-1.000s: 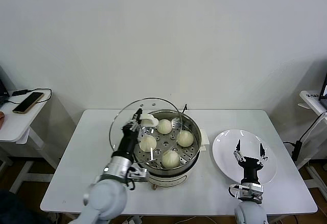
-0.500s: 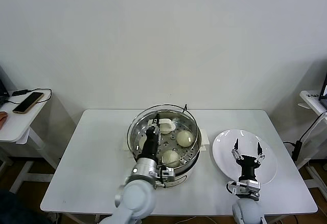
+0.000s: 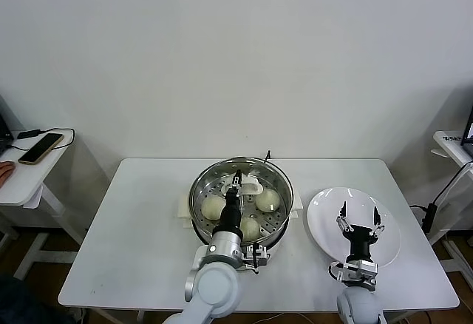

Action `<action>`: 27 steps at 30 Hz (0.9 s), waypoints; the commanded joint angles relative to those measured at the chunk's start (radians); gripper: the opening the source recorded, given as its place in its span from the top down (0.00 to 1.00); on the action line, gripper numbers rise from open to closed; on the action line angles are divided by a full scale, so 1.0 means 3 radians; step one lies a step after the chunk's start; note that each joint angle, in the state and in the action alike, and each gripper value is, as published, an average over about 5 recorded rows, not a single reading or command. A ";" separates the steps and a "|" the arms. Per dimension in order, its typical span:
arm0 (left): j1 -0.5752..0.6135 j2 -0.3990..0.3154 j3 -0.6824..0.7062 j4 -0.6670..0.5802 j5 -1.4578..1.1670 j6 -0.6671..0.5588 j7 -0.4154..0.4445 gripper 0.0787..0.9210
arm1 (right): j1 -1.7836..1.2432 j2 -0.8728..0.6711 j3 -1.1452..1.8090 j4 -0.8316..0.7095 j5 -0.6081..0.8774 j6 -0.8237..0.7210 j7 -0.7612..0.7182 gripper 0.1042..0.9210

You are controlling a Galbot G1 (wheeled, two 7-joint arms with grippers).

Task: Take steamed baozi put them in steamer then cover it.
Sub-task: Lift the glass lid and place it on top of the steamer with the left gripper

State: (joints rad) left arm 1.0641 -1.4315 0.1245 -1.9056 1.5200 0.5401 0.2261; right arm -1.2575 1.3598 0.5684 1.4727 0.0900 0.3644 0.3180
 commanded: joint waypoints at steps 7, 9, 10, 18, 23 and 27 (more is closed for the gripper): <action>-0.0030 -0.0043 0.0010 0.0102 0.0256 -0.0025 0.0172 0.87 | 0.0008 0.0010 0.0004 -0.0008 0.0001 0.0010 -0.0006 0.12; -0.0032 -0.0041 0.0002 0.0098 0.0276 -0.0034 0.0196 0.87 | 0.0010 0.0013 0.0003 -0.0008 0.0002 0.0011 -0.0007 0.12; -0.0032 -0.0039 0.0000 0.0093 0.0280 -0.0038 0.0207 0.87 | 0.0011 0.0014 0.0003 -0.0009 0.0002 0.0012 -0.0007 0.12; -0.0030 -0.0064 -0.0008 0.0097 0.0274 -0.0061 0.0235 0.87 | 0.0023 0.0025 0.0001 -0.0019 0.0001 0.0015 -0.0007 0.12; -0.0032 -0.0106 -0.0034 0.0119 0.0274 -0.0088 0.0212 0.87 | 0.0026 0.0028 0.0001 -0.0016 0.0000 0.0021 -0.0007 0.12; -0.0033 -0.0113 -0.0043 0.0137 0.0287 -0.0101 0.0203 0.86 | 0.0019 0.0035 0.0002 -0.0011 -0.0001 0.0029 -0.0011 0.12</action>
State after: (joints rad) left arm 1.0548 -1.4557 0.1152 -1.8719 1.5968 0.5155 0.2843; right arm -1.2507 1.3687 0.5686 1.4679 0.0899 0.3716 0.3158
